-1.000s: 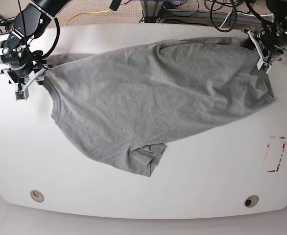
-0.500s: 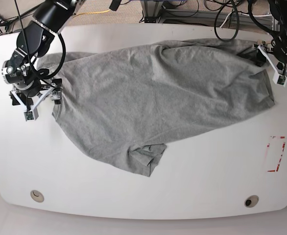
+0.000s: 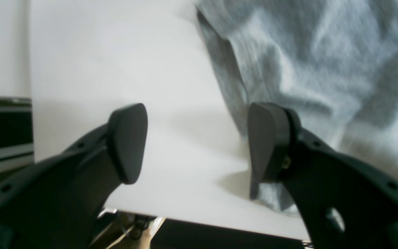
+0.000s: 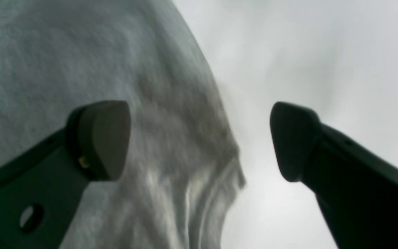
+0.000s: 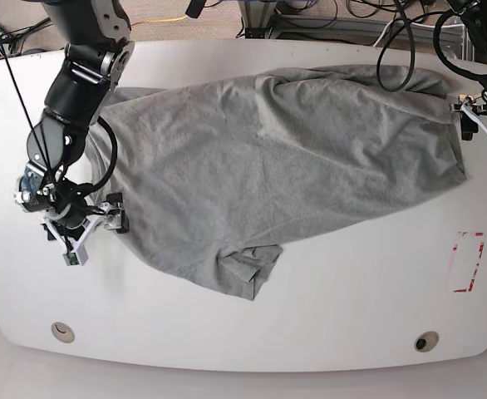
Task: Fold the T-shirt properly
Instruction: 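Release and regrasp the shirt hem with both grippers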
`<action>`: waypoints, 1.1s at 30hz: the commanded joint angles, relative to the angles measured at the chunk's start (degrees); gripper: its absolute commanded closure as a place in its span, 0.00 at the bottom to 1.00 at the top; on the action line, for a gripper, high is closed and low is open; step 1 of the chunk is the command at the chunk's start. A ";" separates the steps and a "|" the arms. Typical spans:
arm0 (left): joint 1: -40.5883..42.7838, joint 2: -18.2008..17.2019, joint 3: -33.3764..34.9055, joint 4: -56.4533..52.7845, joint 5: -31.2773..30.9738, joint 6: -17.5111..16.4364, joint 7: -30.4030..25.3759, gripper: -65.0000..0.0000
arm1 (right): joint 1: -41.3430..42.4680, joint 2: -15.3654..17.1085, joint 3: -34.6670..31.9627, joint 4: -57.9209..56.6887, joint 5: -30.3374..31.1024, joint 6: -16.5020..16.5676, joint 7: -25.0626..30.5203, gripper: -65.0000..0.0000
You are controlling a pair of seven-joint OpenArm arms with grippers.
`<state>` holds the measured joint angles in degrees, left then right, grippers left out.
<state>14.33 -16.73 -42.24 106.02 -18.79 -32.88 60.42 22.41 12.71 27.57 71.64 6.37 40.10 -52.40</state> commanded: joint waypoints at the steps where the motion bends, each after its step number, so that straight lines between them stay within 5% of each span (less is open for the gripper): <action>1: -0.22 -0.81 -0.18 0.84 -0.51 -0.04 -0.95 0.36 | 3.83 2.37 -1.33 -5.13 0.35 -0.10 3.92 0.06; 12: -0.39 -0.46 0.08 0.84 -0.51 -0.04 -1.04 0.36 | 15.08 7.29 -11.44 -34.32 0.44 -0.10 21.41 0.06; 26: -4.79 -0.81 -0.35 -7.25 -0.51 0.31 -2.62 0.35 | 16.84 4.21 -17.51 -41.61 0.44 -0.10 27.48 0.06; 33: -11.03 -1.42 0.08 -15.25 2.13 8.40 -2.89 0.33 | 15.34 2.72 -17.68 -41.44 0.53 -0.10 27.48 0.09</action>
<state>5.02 -16.64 -42.28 91.64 -17.30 -25.69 59.02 36.62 15.88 10.04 29.78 7.73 40.01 -23.22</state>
